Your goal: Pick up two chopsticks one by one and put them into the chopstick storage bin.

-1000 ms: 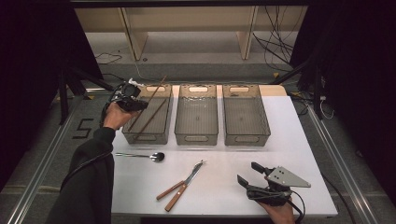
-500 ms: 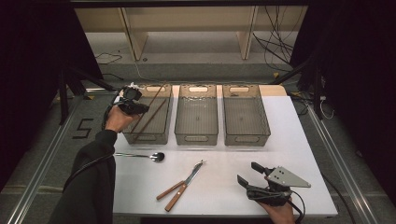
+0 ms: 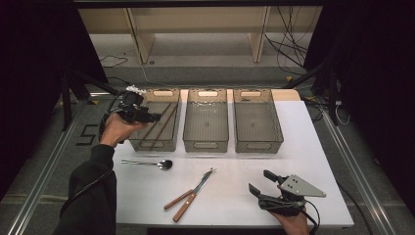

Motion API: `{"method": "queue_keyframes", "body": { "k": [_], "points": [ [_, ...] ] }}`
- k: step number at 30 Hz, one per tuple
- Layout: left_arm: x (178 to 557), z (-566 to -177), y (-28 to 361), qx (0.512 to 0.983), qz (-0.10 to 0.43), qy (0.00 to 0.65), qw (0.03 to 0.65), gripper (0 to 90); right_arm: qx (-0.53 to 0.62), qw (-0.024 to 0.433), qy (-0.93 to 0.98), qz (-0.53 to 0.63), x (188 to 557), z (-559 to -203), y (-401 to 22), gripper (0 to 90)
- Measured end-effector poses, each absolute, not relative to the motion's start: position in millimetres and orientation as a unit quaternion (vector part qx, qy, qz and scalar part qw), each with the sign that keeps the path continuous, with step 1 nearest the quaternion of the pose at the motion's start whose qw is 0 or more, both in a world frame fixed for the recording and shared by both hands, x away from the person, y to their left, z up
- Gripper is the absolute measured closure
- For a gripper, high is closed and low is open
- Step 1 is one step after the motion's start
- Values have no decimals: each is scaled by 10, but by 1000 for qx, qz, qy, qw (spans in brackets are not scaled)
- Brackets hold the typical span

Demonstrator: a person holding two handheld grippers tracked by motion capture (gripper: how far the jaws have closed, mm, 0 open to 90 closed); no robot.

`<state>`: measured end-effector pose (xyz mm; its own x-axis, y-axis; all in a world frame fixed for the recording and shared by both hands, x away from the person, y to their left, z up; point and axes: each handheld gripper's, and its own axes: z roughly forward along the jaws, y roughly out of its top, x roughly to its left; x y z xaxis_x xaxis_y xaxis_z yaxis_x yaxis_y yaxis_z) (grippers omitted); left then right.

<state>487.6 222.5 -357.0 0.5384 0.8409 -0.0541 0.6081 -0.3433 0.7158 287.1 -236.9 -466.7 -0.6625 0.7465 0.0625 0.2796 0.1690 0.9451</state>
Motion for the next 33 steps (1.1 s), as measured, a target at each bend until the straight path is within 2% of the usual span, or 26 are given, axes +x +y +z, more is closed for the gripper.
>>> {"method": "queue_keyframes", "body": {
  "k": [6,15,23,33],
  "points": [
    [4509,-3592,2243,813,150,430,362,317,350,216,735,539,2874,-4673,-2368,292],
    [4104,-3885,2272,824,138,407,370,302,348,216,736,539,2872,-4672,-2359,291],
    [4106,-4111,2262,850,128,399,320,246,345,217,736,540,2866,-4663,-2348,291],
    [4125,-4234,2256,873,117,382,281,264,343,217,737,541,2861,-4662,-2347,291]
  ]
}}
